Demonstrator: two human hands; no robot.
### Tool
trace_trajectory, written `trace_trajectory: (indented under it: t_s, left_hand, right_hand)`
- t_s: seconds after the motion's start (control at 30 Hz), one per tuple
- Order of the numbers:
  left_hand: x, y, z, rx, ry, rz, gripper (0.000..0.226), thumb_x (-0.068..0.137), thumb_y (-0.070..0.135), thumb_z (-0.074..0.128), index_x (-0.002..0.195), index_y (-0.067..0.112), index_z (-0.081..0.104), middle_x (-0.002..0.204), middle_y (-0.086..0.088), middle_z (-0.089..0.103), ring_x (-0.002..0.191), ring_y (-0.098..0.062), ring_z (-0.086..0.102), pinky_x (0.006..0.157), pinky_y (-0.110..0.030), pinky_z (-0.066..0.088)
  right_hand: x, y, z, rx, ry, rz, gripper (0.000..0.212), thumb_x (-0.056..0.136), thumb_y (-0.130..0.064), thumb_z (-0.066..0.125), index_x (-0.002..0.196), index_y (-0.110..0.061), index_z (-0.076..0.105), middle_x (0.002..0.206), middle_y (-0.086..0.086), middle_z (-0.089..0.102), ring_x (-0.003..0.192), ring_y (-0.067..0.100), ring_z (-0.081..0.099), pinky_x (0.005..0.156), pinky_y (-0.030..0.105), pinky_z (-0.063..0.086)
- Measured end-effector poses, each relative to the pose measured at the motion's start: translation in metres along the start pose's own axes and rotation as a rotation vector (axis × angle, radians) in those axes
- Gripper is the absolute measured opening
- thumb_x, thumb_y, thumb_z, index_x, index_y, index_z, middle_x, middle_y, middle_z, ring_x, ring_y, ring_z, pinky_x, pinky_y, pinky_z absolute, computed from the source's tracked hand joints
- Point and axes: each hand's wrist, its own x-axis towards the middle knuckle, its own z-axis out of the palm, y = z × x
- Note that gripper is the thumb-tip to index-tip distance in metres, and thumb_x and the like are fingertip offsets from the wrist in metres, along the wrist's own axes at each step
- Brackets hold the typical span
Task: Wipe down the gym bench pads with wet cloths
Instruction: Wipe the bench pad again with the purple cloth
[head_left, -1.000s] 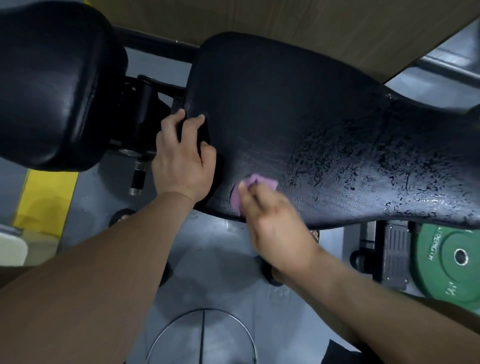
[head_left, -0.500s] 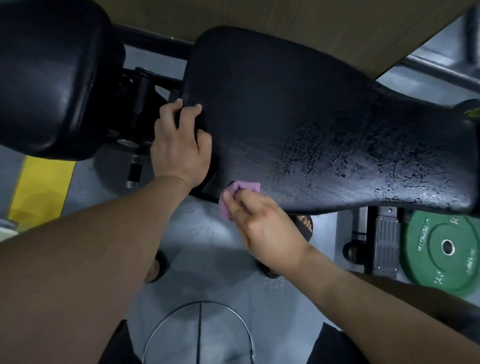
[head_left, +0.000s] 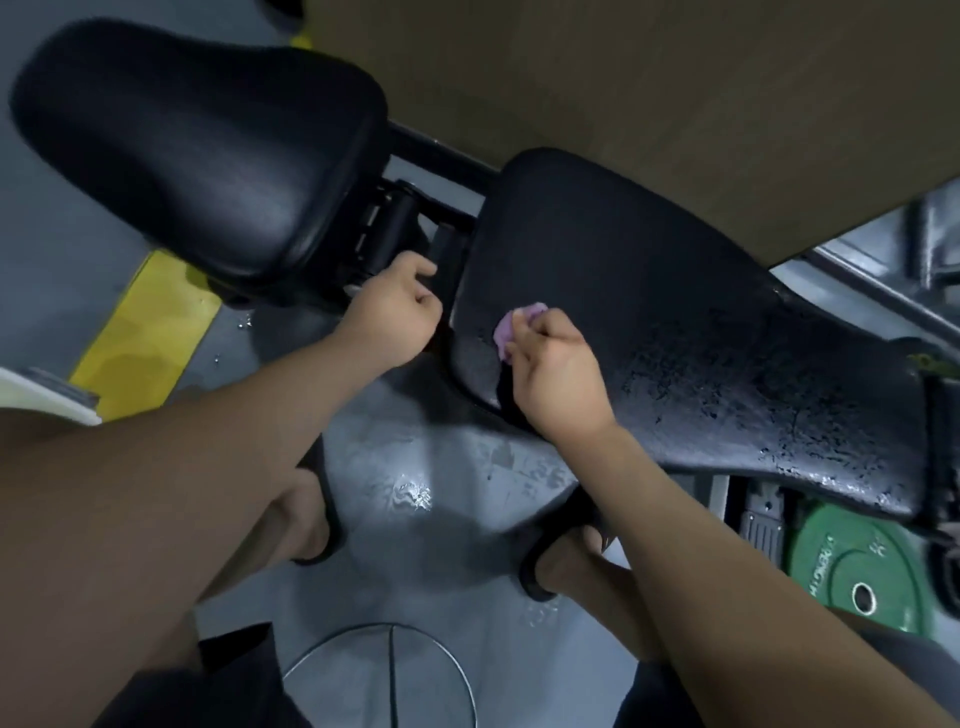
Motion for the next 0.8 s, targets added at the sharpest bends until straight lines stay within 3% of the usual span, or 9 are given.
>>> trace_trajectory:
  t_s: [0.07,0.2,0.37,0.43,0.53,0.6,0.67,0.73,0.8]
  left_hand:
    - [-0.008,-0.014,-0.007,-0.012,0.016,-0.011,0.037,0.099,0.014,0.054,0.135,0.014,0.054,0.098,-0.001,0.07,0.095,-0.022,0.065,0.081,-0.021,0.044]
    - [-0.015,-0.028,-0.011,-0.059,0.066,-0.099,0.031,0.098,0.016,0.055,0.129,0.013,0.059,0.106,-0.005,0.07,0.102,-0.022,0.063,0.085,-0.022,0.042]
    - [-0.014,-0.024,-0.004,-0.008,0.042,-0.067,0.021,0.099,0.02,0.053,0.117,0.017,0.065,0.095,0.003,0.067,0.091,-0.017,0.063,0.078,-0.024,0.045]
    - [-0.013,-0.022,-0.007,0.008,0.082,-0.1,0.018,0.099,0.019,0.051,0.107,0.015,0.067,0.09,0.001,0.067,0.085,-0.021,0.065,0.075,-0.029,0.052]
    - [-0.009,-0.02,-0.014,-0.031,0.122,-0.185,0.022,0.095,0.018,0.047,0.091,0.011,0.067,0.083,-0.007,0.071,0.075,-0.03,0.07,0.071,-0.043,0.062]
    - [-0.006,-0.021,-0.017,0.013,0.146,-0.221,0.021,0.093,0.021,0.048,0.089,0.012,0.066,0.084,-0.005,0.068,0.079,-0.03,0.067,0.073,-0.041,0.06]
    - [-0.005,-0.023,-0.02,0.034,0.157,-0.246,0.019,0.093,0.024,0.049,0.091,0.014,0.066,0.084,-0.001,0.063,0.079,-0.028,0.062,0.073,-0.036,0.055]
    - [-0.008,-0.025,-0.021,0.043,0.169,-0.27,0.019,0.093,0.026,0.05,0.092,0.016,0.065,0.083,0.0,0.062,0.078,-0.028,0.06,0.071,-0.034,0.052]
    - [-0.011,-0.026,-0.021,0.044,0.189,-0.28,0.018,0.093,0.028,0.049,0.086,0.019,0.063,0.08,0.001,0.062,0.077,-0.027,0.06,0.068,-0.033,0.047]
  right_hand:
    - [-0.02,-0.012,0.004,0.07,-0.01,-0.178,0.019,0.102,-0.005,0.049,0.102,-0.001,0.068,0.093,-0.011,0.048,0.087,0.01,0.05,0.092,0.023,0.041]
    - [-0.021,-0.013,0.002,-0.045,-0.075,-0.441,0.024,0.104,-0.007,0.044,0.094,-0.008,0.066,0.089,-0.009,0.042,0.079,0.012,0.046,0.086,0.017,0.041]
    - [0.049,-0.012,0.005,-0.088,0.17,-0.191,0.022,0.105,-0.012,0.045,0.097,0.0,0.062,0.088,0.0,0.061,0.08,0.006,0.056,0.082,0.024,0.044]
    - [0.044,-0.023,0.008,-0.069,0.128,-0.175,0.02,0.103,-0.009,0.046,0.095,-0.001,0.063,0.093,0.008,0.061,0.085,0.016,0.058,0.085,0.031,0.045]
    - [0.004,-0.036,0.008,0.06,-0.011,-0.295,0.024,0.105,-0.004,0.046,0.092,0.003,0.065,0.089,-0.016,0.044,0.081,0.009,0.048,0.085,0.023,0.045]
    - [0.002,-0.031,0.004,0.033,-0.048,-0.364,0.021,0.104,-0.006,0.049,0.096,0.0,0.067,0.089,-0.023,0.032,0.078,0.0,0.04,0.082,0.009,0.037]
    - [0.035,-0.028,0.003,0.024,-0.009,-0.333,0.024,0.106,-0.015,0.048,0.098,-0.008,0.069,0.09,-0.022,0.04,0.079,-0.003,0.047,0.083,0.01,0.039]
    - [0.069,-0.03,0.007,-0.004,0.007,-0.211,0.025,0.105,-0.022,0.047,0.106,-0.015,0.07,0.103,-0.008,0.057,0.09,0.002,0.058,0.088,0.026,0.048]
    - [0.077,-0.033,0.014,-0.084,-0.036,-0.127,0.029,0.103,-0.02,0.05,0.124,-0.012,0.068,0.116,0.014,0.059,0.102,0.026,0.058,0.087,0.036,0.047]
